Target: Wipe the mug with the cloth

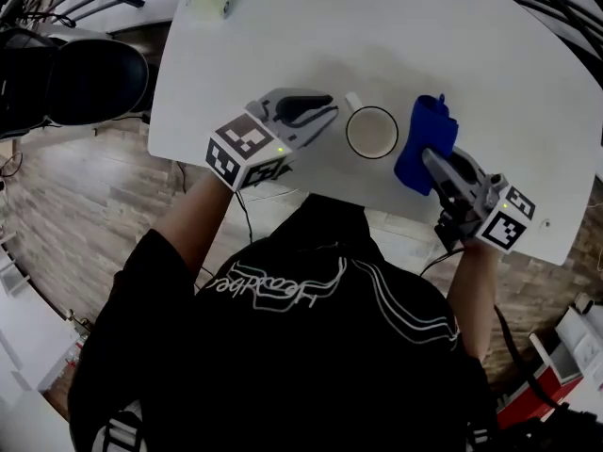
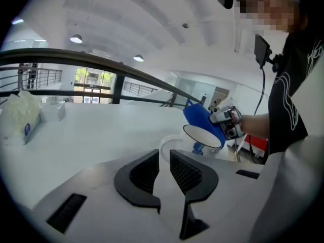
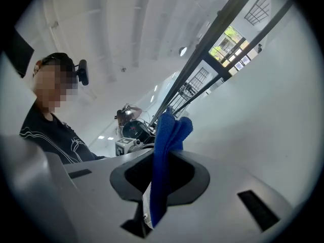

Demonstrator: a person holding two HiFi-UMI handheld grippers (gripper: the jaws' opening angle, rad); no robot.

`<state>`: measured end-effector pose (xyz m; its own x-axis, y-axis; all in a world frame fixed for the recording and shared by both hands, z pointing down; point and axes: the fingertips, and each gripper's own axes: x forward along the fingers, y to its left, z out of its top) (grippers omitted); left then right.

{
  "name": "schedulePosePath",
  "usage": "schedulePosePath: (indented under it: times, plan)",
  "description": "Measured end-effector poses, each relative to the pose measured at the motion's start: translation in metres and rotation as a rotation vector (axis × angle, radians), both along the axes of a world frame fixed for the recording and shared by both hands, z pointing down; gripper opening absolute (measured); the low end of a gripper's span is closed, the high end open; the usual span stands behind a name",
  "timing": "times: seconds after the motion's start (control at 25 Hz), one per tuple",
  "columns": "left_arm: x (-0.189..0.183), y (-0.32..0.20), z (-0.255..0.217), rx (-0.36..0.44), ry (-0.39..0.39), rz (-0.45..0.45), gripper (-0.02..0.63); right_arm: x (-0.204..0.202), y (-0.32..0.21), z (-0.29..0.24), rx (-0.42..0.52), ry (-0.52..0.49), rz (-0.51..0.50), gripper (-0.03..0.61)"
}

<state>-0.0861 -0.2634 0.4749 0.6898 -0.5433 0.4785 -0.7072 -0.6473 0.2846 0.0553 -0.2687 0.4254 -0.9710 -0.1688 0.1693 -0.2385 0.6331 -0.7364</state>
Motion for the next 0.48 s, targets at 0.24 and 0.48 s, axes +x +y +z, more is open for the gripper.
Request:
schedulePosePath:
  times: [0.24, 0.48]
  plan:
    - [0.008, -0.006, 0.008, 0.025, 0.015, 0.075, 0.109, -0.006, -0.006, 0.006, 0.016, 0.004, -0.122, 0.048]
    - [0.018, 0.001, 0.008, 0.012, 0.040, 0.126, 0.109, -0.018, -0.002, -0.005, 0.032, -0.016, -0.194, 0.048]
